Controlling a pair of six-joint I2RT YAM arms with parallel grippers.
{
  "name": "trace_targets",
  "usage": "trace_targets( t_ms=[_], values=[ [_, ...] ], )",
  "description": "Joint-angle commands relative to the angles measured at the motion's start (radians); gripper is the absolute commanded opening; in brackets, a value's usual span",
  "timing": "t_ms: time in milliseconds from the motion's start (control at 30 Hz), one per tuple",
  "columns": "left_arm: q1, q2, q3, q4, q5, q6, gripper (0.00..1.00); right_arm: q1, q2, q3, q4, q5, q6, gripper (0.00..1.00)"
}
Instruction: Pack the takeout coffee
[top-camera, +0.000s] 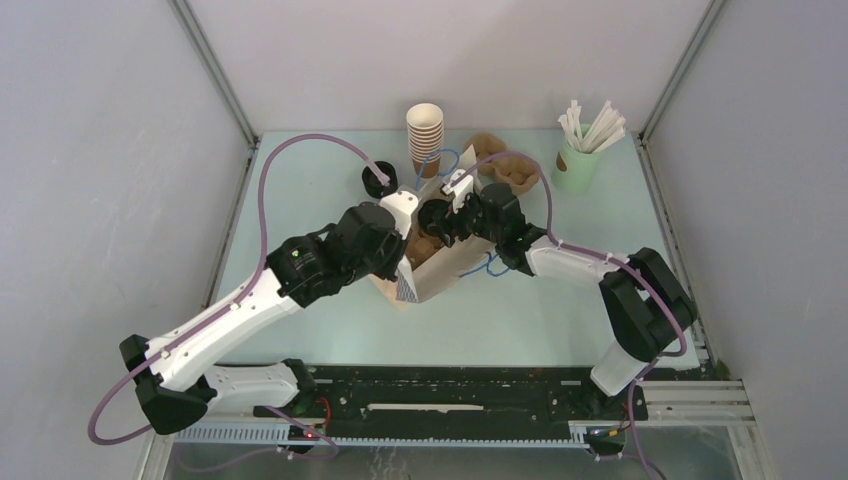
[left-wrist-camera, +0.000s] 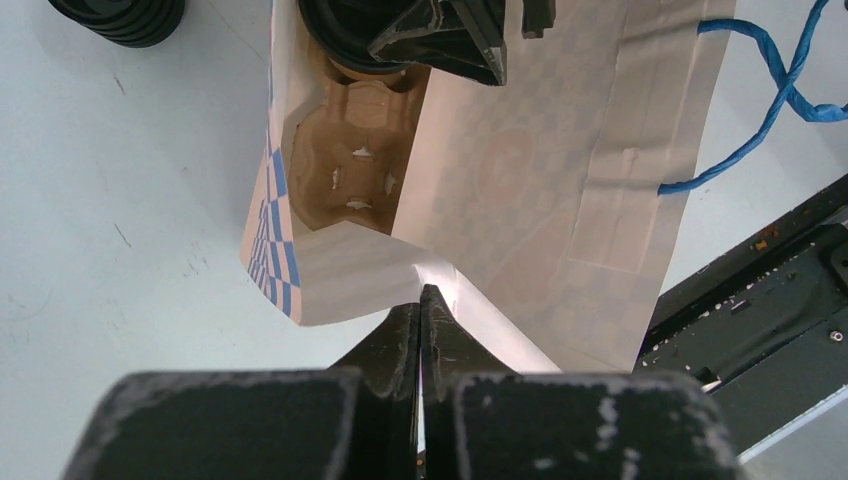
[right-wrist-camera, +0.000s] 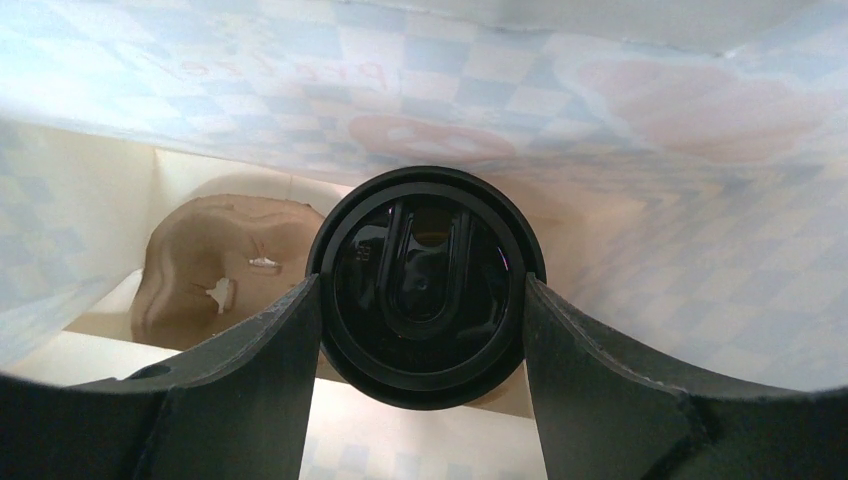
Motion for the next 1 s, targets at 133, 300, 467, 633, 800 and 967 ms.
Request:
trace_targets(
  t_ms=[133, 300, 467, 633, 800, 967],
  values=[
    [0.007, -0.006, 0.041, -0.018, 0.006, 0.019, 0.00, -0.003, 0.034, 0.009, -0.039, 0.101, 0.029, 0.50],
    [0.007, 0.000, 0.044, -0.021, 0.004, 0.025, 0.00, -0.006, 0.031, 0.018, -0.138, 0.122, 0.017, 0.50],
    [0.008, 0.003, 0.052, -0.026, 0.000, 0.029, 0.00, -0.021, 0.003, 0.038, -0.249, 0.062, -0.021, 0.47],
    [0.014, 0.007, 0.056, -0.031, 0.000, 0.029, 0.00, -0.028, -0.008, 0.128, -0.434, 0.002, -0.090, 0.43],
    [0.017, 0.012, 0.064, -0.036, 0.002, 0.029, 0.00, -0.022, 0.023, 0.272, -0.596, 0.035, -0.107, 0.44],
    [0.016, 0.017, 0.072, -0.044, 0.002, 0.031, 0.00, 0.019, 0.081, 0.425, -0.802, 0.104, -0.168, 0.45]
  ],
)
